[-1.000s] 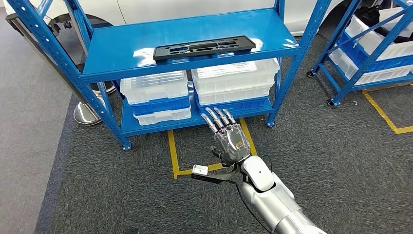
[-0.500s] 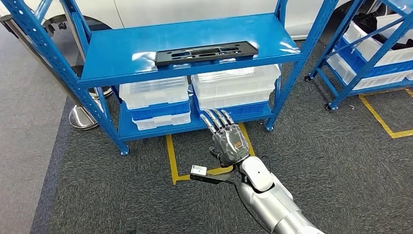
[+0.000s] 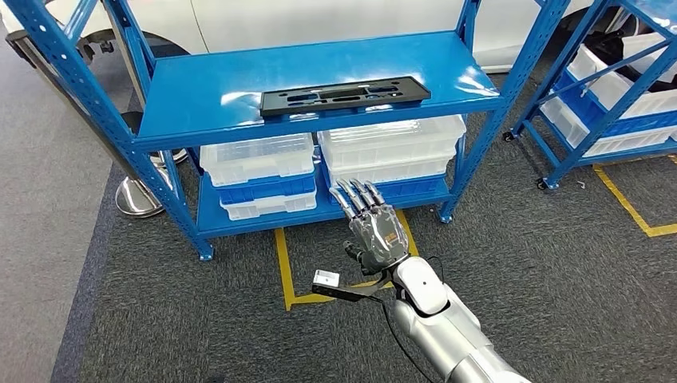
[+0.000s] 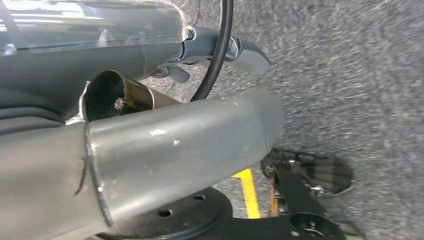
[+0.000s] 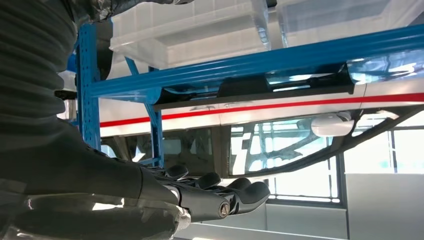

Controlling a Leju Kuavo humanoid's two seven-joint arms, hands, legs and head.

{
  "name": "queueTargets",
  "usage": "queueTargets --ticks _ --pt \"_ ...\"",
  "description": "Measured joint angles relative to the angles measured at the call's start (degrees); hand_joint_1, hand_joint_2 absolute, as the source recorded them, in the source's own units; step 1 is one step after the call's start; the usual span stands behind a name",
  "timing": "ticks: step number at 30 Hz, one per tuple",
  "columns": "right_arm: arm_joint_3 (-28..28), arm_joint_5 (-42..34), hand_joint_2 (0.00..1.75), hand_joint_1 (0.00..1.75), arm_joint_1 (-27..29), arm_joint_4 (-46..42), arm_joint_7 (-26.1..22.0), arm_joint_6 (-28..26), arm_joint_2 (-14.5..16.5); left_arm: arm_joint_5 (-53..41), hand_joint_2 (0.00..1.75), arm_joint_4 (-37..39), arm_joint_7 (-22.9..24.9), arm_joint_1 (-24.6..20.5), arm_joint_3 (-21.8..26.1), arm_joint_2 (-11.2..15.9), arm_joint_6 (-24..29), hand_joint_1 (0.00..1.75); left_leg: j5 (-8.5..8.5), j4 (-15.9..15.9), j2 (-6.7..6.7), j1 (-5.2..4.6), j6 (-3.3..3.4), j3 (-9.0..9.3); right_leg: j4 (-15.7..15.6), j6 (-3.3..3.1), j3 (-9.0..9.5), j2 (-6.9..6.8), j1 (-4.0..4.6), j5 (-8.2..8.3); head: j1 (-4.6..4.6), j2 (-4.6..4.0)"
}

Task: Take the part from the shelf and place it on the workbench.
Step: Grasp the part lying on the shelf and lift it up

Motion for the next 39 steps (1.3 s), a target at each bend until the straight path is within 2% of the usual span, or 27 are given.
queueTargets --ticks 3,4,6,7,8,10,11,12,15,17,19,21,22,23,24,25,26,27,28,30,32,33,34,36,37,38,39 --pt "0.0 -0.1 1.75 0.00 0.0 0.1 0.2 -0.2 -0.1 0.0 0.00 0.0 0.1 -0.2 0.0 0.0 0.0 0.00 -0.16 0.1 0.00 -0.02 -0.54 -0.05 -1.3 -0.16 0.34 0.10 0.21 -0.29 -0.07 0.00" --pt "0.0 -0.1 1.75 0.00 -0.1 0.2 0.3 -0.3 -0.1 0.0 0.00 0.0 0.2 -0.2 0.0 0.0 0.0 0.00 -1.27 2.1 0.00 0.11 -1.14 -1.01 -2.0 -0.50 1.02 0.14 0.01 -0.53 -0.23 0.00" --pt "0.0 -0.3 1.75 0.00 -0.2 0.6 0.6 -0.5 -0.2 0.0 0.00 0.0 0.2 -0.2 0.0 0.0 0.0 0.00 -4.16 11.0 0.07 0.60 -2.54 -6.14 -2.7 -1.11 2.51 0.23 -0.50 -1.28 -0.51 0.00" --pt "0.0 -0.3 1.75 0.00 -0.2 0.8 0.6 -0.6 -0.3 0.0 0.00 0.0 0.2 -0.1 0.0 0.0 0.0 0.00 -4.63 14.8 0.06 0.87 -3.13 -8.69 -3.0 -1.26 3.42 0.27 -0.79 -1.73 -0.66 0.00" --pt "0.0 -0.3 1.75 0.00 -0.1 0.9 0.6 -0.6 -0.3 0.0 0.00 0.0 0.2 0.0 0.0 0.0 0.0 0.00 -3.23 15.2 0.07 1.10 -3.38 -9.86 -2.9 -1.14 3.90 0.37 -0.86 -2.18 -0.66 0.00" --pt "0.0 -0.3 1.75 0.00 -0.2 1.0 0.7 -0.8 -0.3 0.0 0.00 0.0 0.2 0.1 0.0 0.0 0.1 0.00 2.12 7.9 0.08 1.31 -3.49 -7.43 -2.6 -0.64 4.78 0.54 -1.07 -3.07 -0.64 0.00" --pt "0.0 -0.3 1.75 0.00 -0.3 1.1 0.8 -0.9 -0.3 0.0 0.00 0.0 0.1 0.1 0.0 0.1 0.1 0.00 3.72 4.3 0.05 1.23 -3.41 -5.96 -2.4 -0.29 5.04 0.60 -1.04 -3.49 -0.67 0.00" --pt "0.0 -0.3 1.75 0.00 -0.4 1.1 0.9 -1.0 -0.3 0.0 0.00 0.0 0.1 0.0 0.0 0.1 0.1 0.00 4.41 2.0 -0.03 1.12 -3.10 -4.98 -2.3 0.06 5.12 0.64 -0.99 -3.78 -0.69 0.00" --pt "0.0 -0.5 1.75 0.00 -0.6 1.1 0.9 -1.2 -0.3 0.0 0.00 0.0 0.0 -0.1 0.0 0.1 0.0 0.00 3.76 0.7 -0.25 0.82 -1.72 -4.42 -2.5 1.02 5.17 0.69 -0.80 -4.09 -0.75 0.00" --pt "0.0 -0.7 1.75 0.00 -0.8 0.9 0.9 -1.1 -0.3 0.0 0.00 0.0 0.0 0.0 0.0 0.1 0.0 0.00 3.60 0.2 -0.21 0.94 -0.84 -3.90 -1.3 1.58 4.87 0.56 -0.94 -5.03 -0.72 0.00" --pt "0.0 -0.8 1.75 0.00 -1.0 0.8 0.9 -1.1 -0.5 0.0 0.00 0.0 0.0 -0.1 0.0 0.1 0.0 0.00 3.33 0.0 -0.16 1.00 -0.08 -3.38 4.4 1.87 2.01 0.38 -0.98 -7.62 -0.65 0.00" --pt "0.0 -0.8 1.75 0.00 -0.9 0.8 0.9 -1.1 -0.7 0.0 0.00 0.0 0.0 -0.2 0.0 0.1 0.0 0.00 2.93 0.0 -0.16 0.78 0.39 -3.14 11.9 1.96 -2.67 0.33 -0.91 -10.03 -0.64 0.00" --pt "0.0 -0.8 1.75 0.00 -0.7 0.8 0.9 -1.1 -0.9 0.0 0.00 0.0 0.0 -0.1 0.0 0.1 0.0 0.00 2.69 0.1 -0.19 0.64 0.52 -2.96 13.9 1.91 -4.29 0.33 -0.88 -9.92 -0.64 0.00" --pt "-0.1 -0.8 1.75 0.00 -0.7 0.8 1.0 -1.1 -1.0 0.0 0.00 0.0 0.0 0.0 0.0 0.1 0.0 0.00 2.41 0.2 -0.24 0.49 0.57 -2.69 13.7 1.74 -4.88 0.32 -0.82 -8.58 -0.64 0.00" --pt "-0.1 -0.9 1.75 0.00 -0.7 0.8 1.0 -1.1 -1.2 0.0 0.00 0.0 0.0 0.0 0.0 0.1 0.0 0.00 2.08 0.3 -0.28 0.35 0.58 -2.30 11.3 1.44 -4.29 0.32 -0.74 -6.26 -0.64 0.00" --pt "-0.3 -0.9 1.75 0.00 -0.7 0.8 1.0 -1.2 -1.3 0.0 0.00 0.0 0.0 0.1 0.0 0.1 0.0 0.00 1.72 0.3 -0.32 0.22 0.54 -1.83 7.2 0.99 -2.87 0.31 -0.56 -3.53 -0.63 0.00" --pt "-0.5 -0.9 1.75 0.00 -0.8 0.9 1.1 -1.2 -1.4 -0.1 0.00 0.0 0.0 0.0 0.0 0.1 0.0 0.00 1.38 0.3 -0.33 0.05 0.45 -1.43 3.5 0.51 -1.33 0.26 -0.31 -1.60 -0.66 0.00" --pt "-0.7 -0.9 1.75 0.00 -0.9 0.9 1.2 -1.3 -1.5 -0.1 0.00 0.0 0.1 0.0 -0.1 0.1 0.0 0.00 1.11 0.3 -0.35 -0.06 0.28 -1.18 0.6 0.12 -0.06 0.20 -0.07 -0.57 -0.65 0.00" --pt "-0.9 -0.8 1.75 0.00 -0.9 0.9 1.4 -1.4 -1.7 -0.1 0.00 0.0 0.1 -0.1 -0.1 0.1 0.1 0.00 0.93 0.3 -0.35 -0.10 0.05 -1.06 -1.0 -0.18 0.66 0.15 0.18 -0.31 -0.68 0.00" --pt "-1.5 -0.7 1.75 0.00 -1.0 1.0 1.7 -1.5 -1.9 -0.1 0.00 0.0 0.2 -0.1 -0.1 0.1 0.1 0.00 0.77 0.0 -0.32 -0.10 -0.55 -0.91 -1.8 -0.48 1.11 0.17 0.30 -0.73 -0.67 0.00" --pt "-2.4 -0.7 1.75 0.00 -0.9 1.0 1.9 -1.7 -2.2 -0.1 0.00 0.0 0.2 -0.1 -0.1 0.2 0.1 0.00 0.16 0.4 -0.22 -0.14 -1.18 -0.76 -2.6 -0.83 1.97 0.21 -0.20 -0.72 -0.75 0.00" --pt "-2.7 -0.7 1.75 0.00 -1.0 0.9 1.9 -1.8 -2.2 -0.1 0.00 0.0 0.2 -0.2 -0.2 0.2 0.1 0.00 -0.62 1.8 -0.20 -0.14 -1.50 -1.29 -3.2 -1.02 2.54 0.18 -0.48 -0.71 -0.86 0.00" --pt "-3.0 -0.6 1.75 0.00 -1.0 0.9 1.9 -1.9 -2.2 -0.1 0.00 0.0 0.2 -0.2 -0.2 0.2 0.2 0.00 -1.83 4.5 -0.18 -0.01 -1.81 -2.65 -3.5 -1.19 3.09 0.13 -0.66 -0.78 -0.96 0.00" --pt "-3.3 -0.5 1.75 0.00 -0.8 0.9 1.9 -2.0 -2.3 -0.1 0.00 0.0 0.2 -0.2 -0.2 0.2 0.2 0.00 -4.31 12.1 -0.19 0.36 -2.38 -7.05 -3.6 -1.39 3.68 0.09 -0.66 -1.19 -1.09 0.00" --pt "-3.5 -0.5 1.75 0.00 -0.6 1.0 1.9 -2.0 -2.3 -0.1 0.00 0.0 0.2 -0.1 -0.2 0.2 0.2 0.00 -4.64 14.9 -0.18 0.55 -2.61 -9.07 -3.6 -1.40 3.93 0.12 -0.66 -1.47 -1.07 0.00" --pt "-3.5 -0.4 1.75 0.00 -0.5 1.0 1.9 -2.0 -2.4 -0.1 0.00 0.0 0.2 0.0 -0.2 0.3 0.2 0.00 -3.76 15.6 -0.17 0.71 -2.80 -10.13 -3.5 -1.35 4.23 0.18 -0.68 -1.80 -1.07 0.00" --pt "-3.6 -0.4 1.75 0.00 -0.4 1.0 1.9 -2.0 -2.4 -0.1 0.00 0.0 0.2 0.1 -0.2 0.3 0.2 0.00 -1.79 14.1 -0.17 0.85 -2.91 -10.06 -3.4 -1.25 4.57 0.26 -0.72 -2.16 -1.07 0.00"
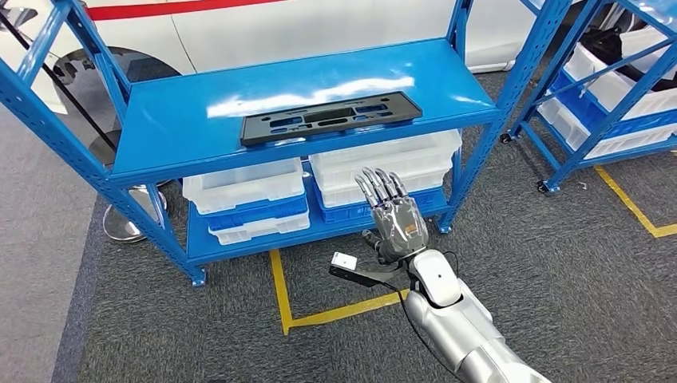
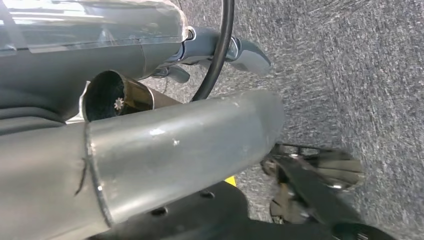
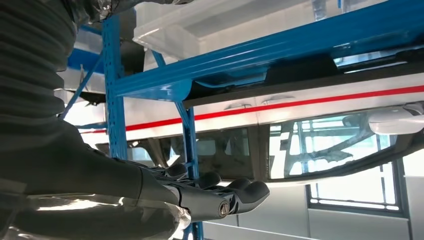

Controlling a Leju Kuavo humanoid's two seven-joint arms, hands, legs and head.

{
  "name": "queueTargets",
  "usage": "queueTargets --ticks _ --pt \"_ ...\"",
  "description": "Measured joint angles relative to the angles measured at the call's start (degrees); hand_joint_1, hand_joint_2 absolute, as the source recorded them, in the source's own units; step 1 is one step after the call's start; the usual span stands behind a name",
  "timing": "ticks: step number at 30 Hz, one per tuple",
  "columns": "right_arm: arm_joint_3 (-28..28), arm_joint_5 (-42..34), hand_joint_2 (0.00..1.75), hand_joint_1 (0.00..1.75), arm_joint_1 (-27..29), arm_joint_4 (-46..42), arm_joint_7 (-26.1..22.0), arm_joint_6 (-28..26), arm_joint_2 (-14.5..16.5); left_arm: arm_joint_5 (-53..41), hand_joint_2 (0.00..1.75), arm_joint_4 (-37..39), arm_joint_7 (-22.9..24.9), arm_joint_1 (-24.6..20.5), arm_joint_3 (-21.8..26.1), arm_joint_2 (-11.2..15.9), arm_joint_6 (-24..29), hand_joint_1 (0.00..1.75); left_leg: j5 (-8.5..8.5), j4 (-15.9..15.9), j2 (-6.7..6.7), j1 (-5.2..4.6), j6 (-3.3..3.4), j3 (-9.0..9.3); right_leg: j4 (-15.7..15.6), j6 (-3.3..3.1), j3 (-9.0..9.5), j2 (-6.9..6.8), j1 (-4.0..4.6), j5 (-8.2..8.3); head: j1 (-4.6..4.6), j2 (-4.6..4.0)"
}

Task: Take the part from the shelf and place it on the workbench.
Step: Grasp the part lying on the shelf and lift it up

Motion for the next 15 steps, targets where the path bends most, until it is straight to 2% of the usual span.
queueTargets --ticks 2,3,4,5,8,9,10,11,13,14,15 --pt "-0.1 0.1 1.75 0.00 0.0 0.0 0.0 0.0 0.0 0.0 0.00 0.0 0.0 0.0 0.0 0.0 0.0 0.00 4.82 -7.4 0.02 0.20 -0.02 2.69 0.3 0.39 0.73 0.12 -0.09 -0.89 0.02 0.00" --pt "-0.1 0.1 1.75 0.00 0.0 0.0 0.0 0.0 0.0 0.0 0.00 0.0 0.0 0.0 0.0 0.0 0.0 0.00 6.08 -10.8 -0.01 0.12 0.14 4.13 0.6 0.70 0.93 0.15 -0.04 -1.32 0.01 0.00" --pt "-0.2 0.2 1.75 0.00 0.0 0.0 0.0 0.0 0.0 0.0 0.00 0.0 0.0 -0.1 0.0 0.0 -0.1 0.00 6.51 -12.8 -0.06 0.01 0.42 5.06 0.7 1.02 1.03 0.16 0.02 -1.63 0.01 0.00" --pt "-0.2 0.3 1.75 0.00 0.0 0.0 0.0 -0.1 -0.1 0.0 0.00 0.0 0.0 -0.2 0.0 0.0 -0.1 0.00 6.15 -13.5 -0.12 -0.13 0.76 5.44 0.6 1.34 1.06 0.17 0.09 -1.83 0.01 0.00" --pt "-0.3 0.5 1.75 0.00 0.0 -0.2 0.0 -0.1 -0.1 0.1 0.00 0.0 0.0 -0.1 0.0 0.0 -0.2 0.00 5.79 -14.0 -0.19 -0.11 1.94 5.90 0.8 2.28 1.20 0.13 0.13 -2.38 0.01 0.00" --pt "-0.4 0.6 1.75 0.00 0.0 -0.2 0.0 -0.1 -0.1 0.1 0.00 0.0 -0.1 -0.1 0.0 0.0 -0.2 0.00 5.71 -14.2 -0.18 -0.02 2.33 6.19 1.9 2.56 0.74 0.08 0.09 -3.05 0.03 0.00" --pt "-0.5 0.7 1.75 0.00 -0.1 -0.2 0.0 -0.1 -0.1 0.1 0.00 0.0 -0.1 -0.1 0.0 0.0 -0.2 0.00 5.62 -14.5 -0.16 0.08 2.71 6.50 4.2 2.80 -0.41 0.04 0.05 -4.20 0.06 0.00" --pt "-0.7 0.7 1.75 0.00 0.0 -0.3 0.0 0.0 -0.2 0.1 0.00 0.0 -0.1 -0.2 0.0 0.0 -0.2 0.00 5.43 -14.5 -0.14 0.06 3.01 6.70 7.8 2.97 -2.33 0.00 -0.01 -5.70 0.09 0.00" --pt "-0.8 0.8 1.75 0.00 0.4 -0.2 0.0 0.0 -0.3 0.2 0.00 0.0 -0.1 -0.2 0.0 0.0 -0.2 0.00 4.99 -14.4 -0.15 -0.03 3.37 6.98 15.6 3.17 -7.22 -0.02 -0.02 -8.10 0.10 0.00" --pt "-0.9 0.8 1.75 0.00 0.7 -0.2 0.0 0.0 -0.3 0.2 0.00 0.0 -0.1 -0.2 0.0 0.0 -0.2 0.00 4.72 -14.4 -0.19 -0.07 3.42 7.21 17.6 3.17 -8.91 -0.02 -0.03 -7.94 0.09 0.00" --pt "-1.0 0.9 1.75 0.00 0.9 -0.2 0.0 0.0 -0.4 0.2 0.00 0.0 -0.1 -0.1 0.0 0.0 -0.2 0.00 4.43 -14.3 -0.23 -0.10 3.38 7.53 17.3 3.09 -9.47 -0.02 -0.03 -6.55 0.10 0.00"
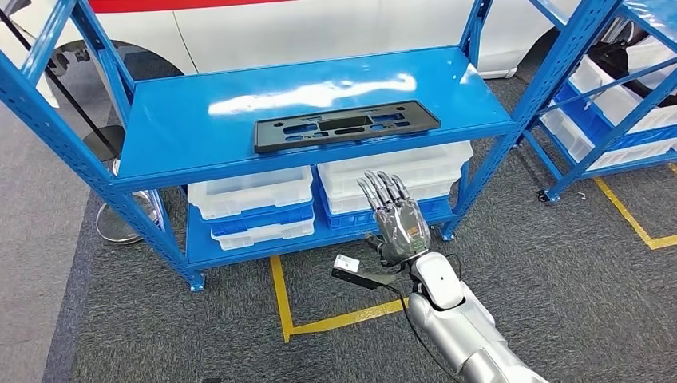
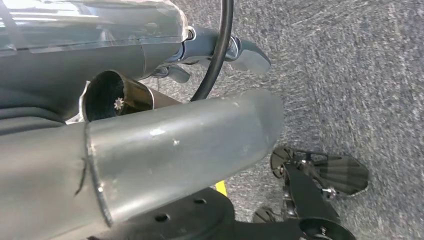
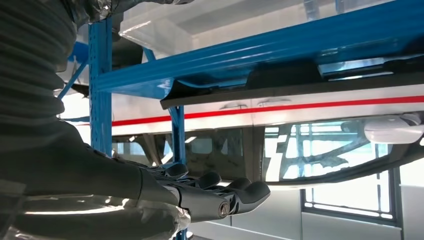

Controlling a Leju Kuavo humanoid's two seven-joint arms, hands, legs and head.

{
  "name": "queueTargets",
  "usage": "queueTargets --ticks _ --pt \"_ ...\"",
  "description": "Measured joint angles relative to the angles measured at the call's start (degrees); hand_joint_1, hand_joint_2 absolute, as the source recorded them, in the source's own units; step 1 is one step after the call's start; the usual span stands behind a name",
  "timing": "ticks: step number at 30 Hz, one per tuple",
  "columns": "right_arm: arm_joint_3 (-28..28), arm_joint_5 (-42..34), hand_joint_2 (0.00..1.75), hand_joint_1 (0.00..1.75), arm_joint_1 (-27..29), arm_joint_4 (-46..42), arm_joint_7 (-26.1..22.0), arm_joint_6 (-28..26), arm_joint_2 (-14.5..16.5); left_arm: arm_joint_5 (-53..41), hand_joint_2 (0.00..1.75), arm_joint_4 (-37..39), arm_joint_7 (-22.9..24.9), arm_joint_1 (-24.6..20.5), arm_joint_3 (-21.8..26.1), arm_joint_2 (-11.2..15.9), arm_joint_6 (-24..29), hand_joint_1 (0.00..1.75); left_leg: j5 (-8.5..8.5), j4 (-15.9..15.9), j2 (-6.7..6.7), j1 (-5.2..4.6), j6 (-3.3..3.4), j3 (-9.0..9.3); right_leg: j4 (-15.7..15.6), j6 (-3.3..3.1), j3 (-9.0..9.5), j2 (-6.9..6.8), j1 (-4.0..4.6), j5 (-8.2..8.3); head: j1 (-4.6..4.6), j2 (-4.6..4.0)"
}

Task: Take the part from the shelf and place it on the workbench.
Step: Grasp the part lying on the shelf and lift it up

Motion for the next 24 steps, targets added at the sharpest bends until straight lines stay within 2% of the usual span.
queueTargets --ticks 1,2,3,4,6,8,10,11,13,14,15,16,18,19,20,21,22,24 --pt "0.0 0.0 1.75 0.00 0.1 0.0 0.0 0.0 0.0 0.0 0.00 0.0 0.0 0.1 0.0 0.0 0.0 0.00 -0.36 0.1 -0.04 -0.03 -0.09 0.44 -2.6 -0.18 0.66 0.00 0.02 2.46 0.00 0.00" --pt "-0.1 0.0 1.75 0.00 0.1 -0.1 0.0 0.0 0.0 0.0 0.00 0.0 0.0 0.1 0.0 0.0 0.0 0.00 -0.77 0.2 -0.06 -0.05 -0.19 0.92 -6.7 -0.44 2.06 0.00 0.06 5.31 0.01 0.00" --pt "-0.1 0.1 1.75 0.00 0.1 -0.1 0.0 0.0 -0.1 0.0 0.00 0.0 0.0 0.0 0.0 0.0 0.0 0.00 -1.17 0.3 -0.07 -0.17 -0.39 1.29 -10.5 -0.71 3.60 0.01 0.23 7.28 0.01 0.00" --pt "-0.2 0.1 1.75 0.00 0.1 -0.3 0.0 0.0 -0.1 0.0 0.00 0.0 0.0 0.0 0.0 -0.1 0.0 0.00 -1.50 0.4 -0.10 -0.26 -0.62 1.52 -13.5 -0.98 4.90 0.01 0.39 8.40 0.02 0.00" --pt "-0.2 0.2 1.75 0.00 0.2 -0.5 -0.1 0.0 -0.1 0.0 0.00 0.0 0.0 -0.1 0.0 -0.1 0.0 0.00 -1.85 0.4 -0.12 -0.38 -1.19 1.63 -15.4 -1.39 5.86 0.06 0.74 8.16 0.00 0.00" --pt "-0.2 0.3 1.75 0.00 0.4 -0.8 -0.2 0.0 -0.1 0.0 0.00 0.0 0.0 -0.2 0.0 -0.1 0.0 0.00 -2.22 0.3 -0.05 -0.38 -1.80 1.86 -15.9 -1.88 6.22 0.17 0.49 7.94 -0.02 0.00" --pt "-0.2 0.3 1.75 0.00 0.4 -1.2 -0.2 0.0 -0.1 0.0 0.00 0.0 0.0 -0.2 0.0 -0.1 0.0 0.00 -3.75 2.7 0.02 -0.38 -2.35 1.04 -16.5 -2.54 7.02 0.15 0.08 7.73 -0.07 0.00" --pt "-0.2 0.4 1.75 0.00 0.4 -1.3 -0.3 0.0 0.0 0.0 0.00 0.0 0.0 -0.2 0.0 -0.1 0.0 0.00 -5.15 5.7 0.03 -0.28 -2.57 -0.42 -16.6 -2.82 7.44 0.06 0.01 7.57 -0.11 0.00" --pt "-0.2 0.4 1.75 0.00 0.5 -1.4 -0.3 0.0 0.0 0.0 0.00 0.0 0.0 -0.2 0.0 -0.1 0.0 0.00 -8.02 13.5 0.04 -0.16 -2.92 -4.88 -16.6 -3.17 7.89 -0.06 0.08 7.10 -0.16 0.00" --pt "-0.2 0.5 1.75 0.00 0.6 -1.4 -0.3 0.1 0.0 0.0 0.00 0.0 0.0 -0.1 0.0 -0.1 0.0 0.00 -8.45 16.3 0.05 -0.11 -3.03 -6.79 -16.5 -3.22 8.10 -0.06 0.12 6.83 -0.16 0.00" --pt "-0.2 0.5 1.75 0.00 0.7 -1.4 -0.4 0.1 0.0 0.0 0.00 0.0 0.0 0.0 0.0 -0.1 0.0 0.00 -7.66 17.1 0.05 -0.09 -3.06 -7.77 -16.5 -3.22 8.39 -0.01 0.15 6.53 -0.16 0.00" --pt "-0.2 0.5 1.75 0.00 0.8 -1.4 -0.4 0.1 0.0 0.0 0.00 0.0 0.0 0.1 0.0 -0.1 0.0 0.00 -5.63 15.5 0.05 -0.08 -3.00 -7.57 -16.4 -3.17 8.81 0.05 0.16 6.18 -0.16 0.00" --pt "-0.2 0.6 1.75 0.00 0.9 -1.4 -0.4 0.1 0.0 0.0 0.00 0.0 0.0 0.1 0.0 -0.1 0.0 0.00 -0.41 7.8 0.05 -0.12 -2.59 -4.63 -16.4 -2.91 9.80 0.14 0.17 5.41 -0.14 0.00" --pt "-0.2 0.6 1.75 0.00 0.9 -1.4 -0.4 0.1 0.0 0.0 0.00 0.0 0.0 0.1 0.0 -0.1 0.0 0.00 1.16 4.3 0.05 -0.26 -2.33 -3.07 -16.3 -2.68 10.12 0.15 0.26 5.08 -0.14 0.00" --pt "-0.2 0.6 1.75 0.00 0.9 -1.4 -0.4 0.1 0.0 0.0 0.00 0.0 0.0 0.0 0.0 -0.1 0.0 0.00 1.66 2.0 0.04 -0.40 -2.06 -2.10 -16.3 -2.41 10.20 0.15 0.32 4.87 -0.14 0.00" --pt "-0.2 0.6 1.75 0.00 0.9 -1.4 -0.4 0.1 0.0 0.0 0.00 0.0 0.0 -0.1 0.0 -0.1 0.0 0.00 1.34 1.1 0.02 -0.55 -1.82 -1.69 -16.4 -2.13 10.15 0.13 0.37 4.75 -0.13 0.00" --pt "-0.2 0.6 1.75 0.00 0.9 -1.4 -0.4 0.1 0.0 0.0 0.00 0.0 0.0 -0.1 0.0 -0.1 0.0 0.00 1.06 0.7 -0.01 -0.66 -1.60 -1.55 -16.4 -1.84 10.13 0.11 0.43 4.69 -0.15 0.00" --pt "-0.2 0.6 1.75 0.00 0.9 -1.6 -0.4 0.1 0.1 0.0 0.00 0.0 0.1 0.0 0.0 -0.1 0.1 0.00 0.87 0.1 -0.01 -0.30 -1.02 -1.11 -16.2 -1.22 10.12 0.03 0.49 4.21 -0.13 0.00"
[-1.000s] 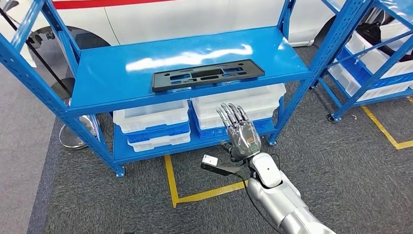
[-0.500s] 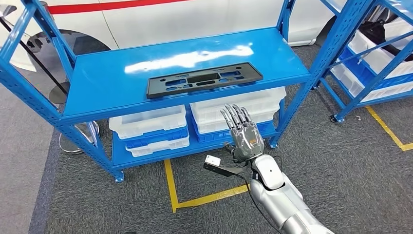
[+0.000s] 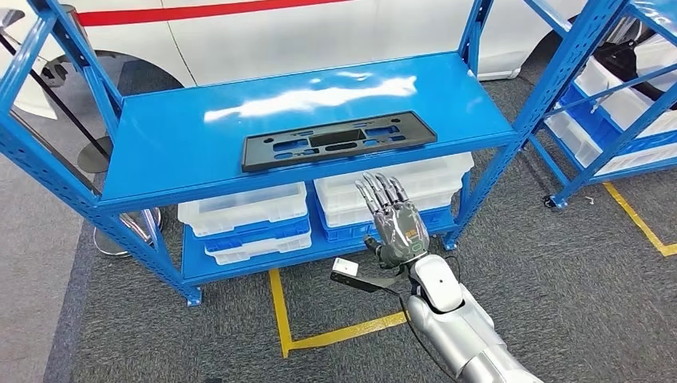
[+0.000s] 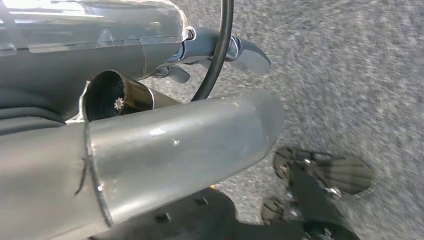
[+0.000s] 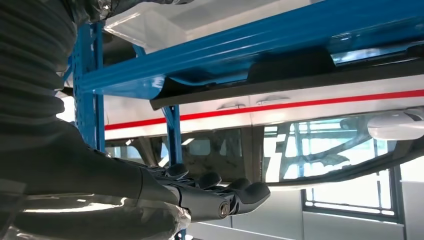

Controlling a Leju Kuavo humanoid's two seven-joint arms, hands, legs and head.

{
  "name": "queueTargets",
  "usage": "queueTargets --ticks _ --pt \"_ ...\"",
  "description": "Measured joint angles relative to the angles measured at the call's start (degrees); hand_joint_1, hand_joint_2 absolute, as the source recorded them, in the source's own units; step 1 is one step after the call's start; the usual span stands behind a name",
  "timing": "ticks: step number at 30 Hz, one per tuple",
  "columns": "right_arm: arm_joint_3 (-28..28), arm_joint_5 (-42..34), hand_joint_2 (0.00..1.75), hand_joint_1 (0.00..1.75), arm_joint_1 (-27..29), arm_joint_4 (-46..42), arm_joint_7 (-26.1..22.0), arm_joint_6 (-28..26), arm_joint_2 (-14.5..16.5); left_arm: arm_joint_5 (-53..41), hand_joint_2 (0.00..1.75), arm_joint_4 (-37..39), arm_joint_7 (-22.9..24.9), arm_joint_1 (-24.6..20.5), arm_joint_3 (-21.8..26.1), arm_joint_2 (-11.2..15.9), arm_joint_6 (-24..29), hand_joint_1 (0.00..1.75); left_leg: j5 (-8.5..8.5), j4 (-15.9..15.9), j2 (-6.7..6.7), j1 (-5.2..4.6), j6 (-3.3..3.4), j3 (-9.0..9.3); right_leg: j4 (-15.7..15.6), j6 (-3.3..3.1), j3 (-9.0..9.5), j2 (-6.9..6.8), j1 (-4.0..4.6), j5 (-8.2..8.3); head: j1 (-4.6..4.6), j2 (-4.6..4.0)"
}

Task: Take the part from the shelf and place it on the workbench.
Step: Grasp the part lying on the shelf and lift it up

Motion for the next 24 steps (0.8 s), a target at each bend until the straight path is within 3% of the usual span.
queueTargets --ticks 2,5,6,7,9,11,15,17,20,21,22,24 --pt "0.0 0.0 1.75 0.00 -0.1 -0.2 0.0 0.0 0.0 0.0 0.00 0.0 0.0 0.0 0.0 0.0 0.0 0.00 -0.11 -0.6 0.06 0.36 0.61 0.67 3.6 0.50 -1.71 -0.05 0.04 -1.84 0.08 0.00" --pt "0.0 0.0 1.75 0.00 0.3 -0.3 -0.1 0.4 0.0 0.0 0.00 0.0 0.0 -0.1 0.0 -0.1 0.0 0.00 -0.78 -0.6 0.05 0.31 1.07 1.30 14.6 0.91 -8.40 -0.05 -0.15 -5.37 0.13 0.00" --pt "0.0 0.0 1.75 0.00 0.5 -0.3 -0.1 0.5 0.0 0.0 0.00 0.0 0.0 0.0 0.0 -0.1 0.0 0.00 -1.07 -0.6 0.03 0.30 1.06 1.65 16.3 0.98 -9.89 -0.06 -0.24 -4.95 0.13 0.00" --pt "0.0 0.1 1.75 0.00 0.7 -0.3 -0.2 0.7 0.0 0.0 0.00 0.0 0.0 0.0 0.0 -0.2 0.0 0.00 -1.42 -0.6 -0.01 0.30 1.01 2.09 15.6 1.00 -10.23 -0.06 -0.34 -3.30 0.13 0.00" --pt "0.0 0.1 1.75 0.00 0.8 -0.4 -0.3 0.8 0.0 0.0 0.00 0.0 0.0 0.1 0.0 -0.2 0.0 0.00 -2.29 -0.4 -0.07 0.31 0.73 3.14 8.6 0.84 -7.88 -0.13 -0.49 1.94 0.14 0.00" --pt "0.0 0.2 1.75 0.00 0.8 -0.5 -0.4 0.9 0.0 0.0 0.00 0.0 0.0 -0.1 0.0 -0.3 0.0 0.00 -3.12 -0.1 -0.13 0.15 0.17 3.73 2.3 0.47 -5.14 -0.18 -0.28 4.48 0.14 0.00" --pt "0.0 0.3 1.75 0.00 1.0 -0.7 -0.6 1.0 0.2 0.0 0.00 0.0 0.0 -0.2 0.0 -0.4 0.0 0.00 -4.01 -0.1 -0.06 0.11 -1.14 4.03 0.5 -0.75 -4.05 0.11 -0.14 3.67 0.13 0.00" --pt "0.0 0.4 1.75 0.00 0.9 -0.9 -0.7 1.0 0.4 0.0 0.00 0.0 -0.1 -0.3 0.0 -0.4 0.0 0.00 -5.66 2.7 0.00 0.22 -1.75 2.97 0.1 -1.53 -3.32 0.09 -0.37 3.37 0.10 0.00" --pt "0.1 0.5 1.75 0.00 0.9 -0.9 -0.8 1.1 0.7 0.0 0.00 0.0 -0.1 -0.2 0.0 -0.4 0.0 0.00 -9.79 13.9 0.02 0.34 -2.32 -3.40 0.0 -2.16 -2.53 -0.05 -0.28 2.67 0.03 0.00" --pt "0.1 0.6 1.75 0.00 1.0 -0.9 -0.9 1.2 0.7 0.0 0.00 0.0 -0.1 -0.2 0.0 -0.4 0.0 0.00 -9.89 16.3 0.02 0.34 -2.35 -5.21 0.0 -2.22 -2.26 -0.03 -0.20 2.40 0.03 0.00" --pt "0.1 0.6 1.75 0.00 1.0 -0.9 -1.0 1.3 0.7 0.0 0.00 0.0 -0.1 -0.1 0.0 -0.4 0.0 0.00 -8.84 16.7 0.03 0.33 -2.28 -6.06 0.0 -2.24 -1.90 0.03 -0.11 2.11 0.03 0.00" --pt "0.3 0.8 1.75 0.00 1.0 -0.9 -1.2 1.6 1.0 0.0 0.00 0.0 -0.1 0.0 0.0 -0.4 -0.1 0.00 -3.68 10.9 0.02 0.23 -1.71 -4.46 0.0 -2.20 -0.84 0.16 0.08 1.38 0.04 0.00"
